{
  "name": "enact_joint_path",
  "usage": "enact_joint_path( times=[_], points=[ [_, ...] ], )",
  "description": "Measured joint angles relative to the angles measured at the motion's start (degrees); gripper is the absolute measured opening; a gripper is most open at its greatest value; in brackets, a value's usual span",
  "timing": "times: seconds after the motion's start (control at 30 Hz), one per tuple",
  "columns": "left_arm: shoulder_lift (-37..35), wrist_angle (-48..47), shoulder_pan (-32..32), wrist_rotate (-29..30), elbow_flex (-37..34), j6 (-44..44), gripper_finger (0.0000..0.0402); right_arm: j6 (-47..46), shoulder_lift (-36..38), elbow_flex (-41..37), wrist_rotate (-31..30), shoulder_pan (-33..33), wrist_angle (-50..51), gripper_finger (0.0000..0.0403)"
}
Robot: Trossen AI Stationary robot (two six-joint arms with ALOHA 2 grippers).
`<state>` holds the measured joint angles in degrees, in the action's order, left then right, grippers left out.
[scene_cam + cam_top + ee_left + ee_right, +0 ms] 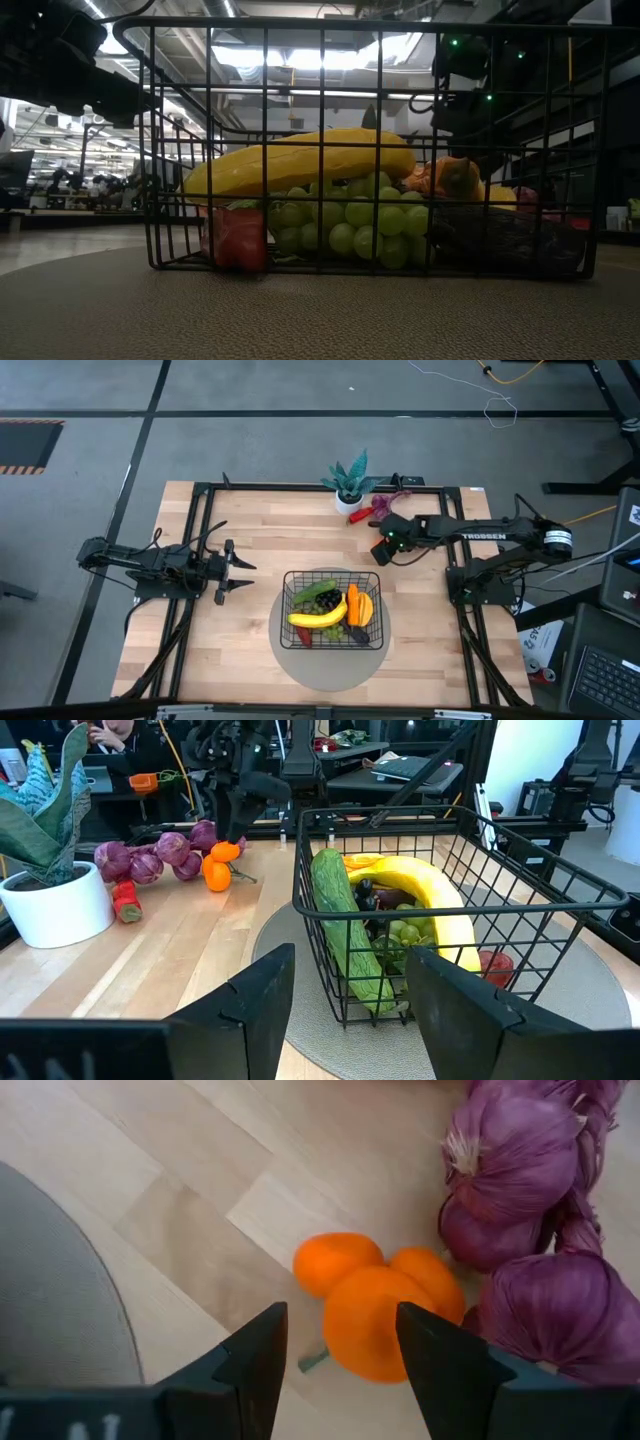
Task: Build produce basket
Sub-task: Put the orange tangerines into the black wire basket
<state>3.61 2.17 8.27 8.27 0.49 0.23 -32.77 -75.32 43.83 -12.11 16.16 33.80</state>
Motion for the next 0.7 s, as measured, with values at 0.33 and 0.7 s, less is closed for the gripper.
enact_joint_path(
  times=[0.33,0.7],
  points=[
    [0.0,0.0,0.0,0.0,0.0,0.0,0.0188,-1.6,-7.3,0.0,-0.1,-0.4,1.7,0.0191],
    [0.0,0.0,0.0,0.0,0.0,0.0,0.0188,-6.0,-6.7,0.1,6.7,-4.5,7.9,0.0191]
  ],
)
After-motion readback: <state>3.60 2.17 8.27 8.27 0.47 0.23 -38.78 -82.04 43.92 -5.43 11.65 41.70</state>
